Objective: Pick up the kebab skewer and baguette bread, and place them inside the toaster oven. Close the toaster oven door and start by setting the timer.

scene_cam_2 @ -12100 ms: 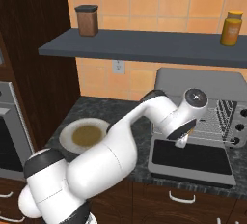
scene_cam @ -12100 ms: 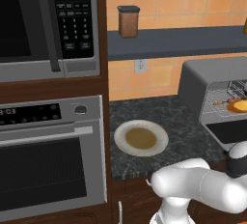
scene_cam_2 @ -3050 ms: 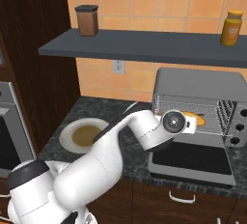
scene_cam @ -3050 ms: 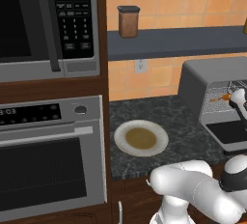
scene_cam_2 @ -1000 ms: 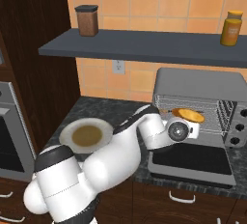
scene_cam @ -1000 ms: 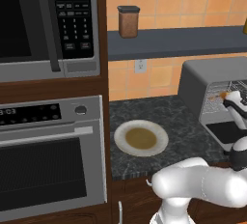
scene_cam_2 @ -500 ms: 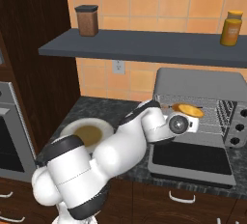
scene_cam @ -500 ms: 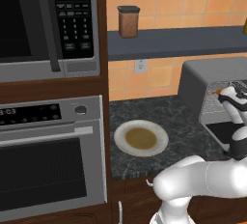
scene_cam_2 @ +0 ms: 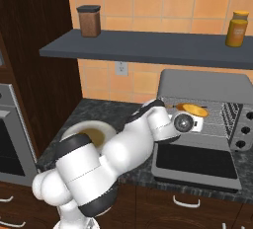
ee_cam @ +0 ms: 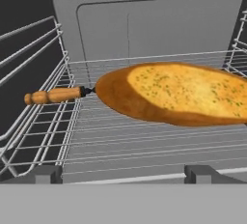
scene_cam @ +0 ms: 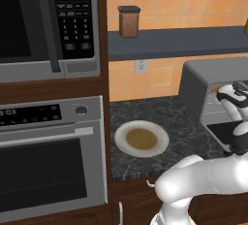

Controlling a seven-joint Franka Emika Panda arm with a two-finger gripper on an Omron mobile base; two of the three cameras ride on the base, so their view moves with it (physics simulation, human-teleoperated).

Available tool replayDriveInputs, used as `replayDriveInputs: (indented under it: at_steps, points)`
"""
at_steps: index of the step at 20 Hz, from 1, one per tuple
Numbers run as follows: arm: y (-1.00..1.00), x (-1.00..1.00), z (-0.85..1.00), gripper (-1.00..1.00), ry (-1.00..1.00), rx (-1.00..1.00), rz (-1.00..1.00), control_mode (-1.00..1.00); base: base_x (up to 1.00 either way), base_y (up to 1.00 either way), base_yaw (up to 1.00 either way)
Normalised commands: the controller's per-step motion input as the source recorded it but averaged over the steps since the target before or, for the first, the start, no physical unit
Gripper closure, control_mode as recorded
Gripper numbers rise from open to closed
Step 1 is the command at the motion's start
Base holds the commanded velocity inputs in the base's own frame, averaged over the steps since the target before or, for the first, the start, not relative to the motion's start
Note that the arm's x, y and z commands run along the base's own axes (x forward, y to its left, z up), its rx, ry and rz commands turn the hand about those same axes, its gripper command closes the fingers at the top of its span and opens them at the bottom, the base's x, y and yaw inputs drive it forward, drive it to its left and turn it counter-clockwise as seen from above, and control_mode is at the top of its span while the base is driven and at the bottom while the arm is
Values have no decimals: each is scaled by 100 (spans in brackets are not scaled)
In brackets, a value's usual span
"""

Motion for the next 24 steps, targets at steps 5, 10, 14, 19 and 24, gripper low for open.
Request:
replayDriveInputs:
  at_steps: [5,10,14,19,24]
  points:
    - [0,9,-20,-100,0,0,0,-100,0,0,0]
    - [0,12,-20,-100,0,0,0,-100,0,0,0]
    - [0,16,-19,-100,0,0,0,-100,0,0,0]
    - [0,13,-18,-100,0,0,0,-100,0,0,0]
    - [0,3,-9,-100,0,0,0,-100,0,0,0]
